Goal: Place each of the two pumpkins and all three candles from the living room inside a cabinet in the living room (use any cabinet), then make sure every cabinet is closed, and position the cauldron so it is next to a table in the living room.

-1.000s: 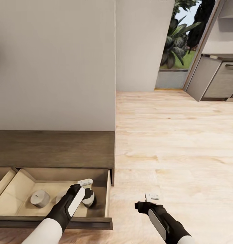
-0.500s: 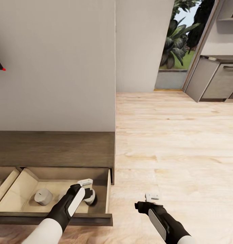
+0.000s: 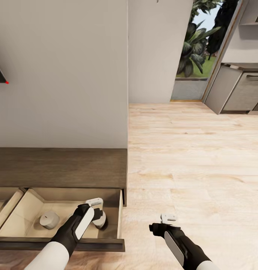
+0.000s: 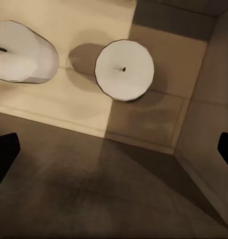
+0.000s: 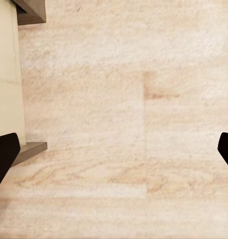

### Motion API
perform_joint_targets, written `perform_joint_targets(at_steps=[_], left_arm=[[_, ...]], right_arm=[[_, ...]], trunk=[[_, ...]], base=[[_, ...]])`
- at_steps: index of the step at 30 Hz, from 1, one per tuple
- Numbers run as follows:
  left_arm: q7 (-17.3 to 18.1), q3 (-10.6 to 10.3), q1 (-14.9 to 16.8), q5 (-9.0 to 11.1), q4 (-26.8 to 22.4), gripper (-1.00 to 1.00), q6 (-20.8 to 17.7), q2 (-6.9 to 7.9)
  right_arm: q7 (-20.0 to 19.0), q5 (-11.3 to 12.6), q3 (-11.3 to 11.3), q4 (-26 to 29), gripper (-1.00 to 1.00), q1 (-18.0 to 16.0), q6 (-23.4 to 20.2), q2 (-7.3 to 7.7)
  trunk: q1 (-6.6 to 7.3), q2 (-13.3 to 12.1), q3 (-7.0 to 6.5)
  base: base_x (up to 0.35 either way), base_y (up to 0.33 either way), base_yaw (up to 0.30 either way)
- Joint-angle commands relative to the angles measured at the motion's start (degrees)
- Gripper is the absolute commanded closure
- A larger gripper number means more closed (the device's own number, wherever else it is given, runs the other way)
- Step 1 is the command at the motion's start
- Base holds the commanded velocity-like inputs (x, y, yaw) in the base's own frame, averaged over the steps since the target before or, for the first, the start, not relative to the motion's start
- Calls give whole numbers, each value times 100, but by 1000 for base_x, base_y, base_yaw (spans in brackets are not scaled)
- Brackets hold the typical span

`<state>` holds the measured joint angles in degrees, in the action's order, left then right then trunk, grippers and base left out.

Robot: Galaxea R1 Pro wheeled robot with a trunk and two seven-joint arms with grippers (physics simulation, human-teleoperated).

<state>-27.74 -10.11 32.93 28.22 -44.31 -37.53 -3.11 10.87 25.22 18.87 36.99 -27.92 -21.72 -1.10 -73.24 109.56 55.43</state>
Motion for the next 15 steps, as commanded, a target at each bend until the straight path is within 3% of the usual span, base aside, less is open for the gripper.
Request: perform_joint_targets(at_steps=[1,15], left_arm=[[-56,-17,2,61,-7,-100,-9,3],[-56,-19,2,68,-2,-100,-9,3]], right_arm=[[55,61,29,10,-100,-3,-16,5],[55,60,28,10,-100,-3,-16,4]], trunk=[[23,-39,-14],[331,-601,-265]], base=[[0,0,0],[0,0,0]])
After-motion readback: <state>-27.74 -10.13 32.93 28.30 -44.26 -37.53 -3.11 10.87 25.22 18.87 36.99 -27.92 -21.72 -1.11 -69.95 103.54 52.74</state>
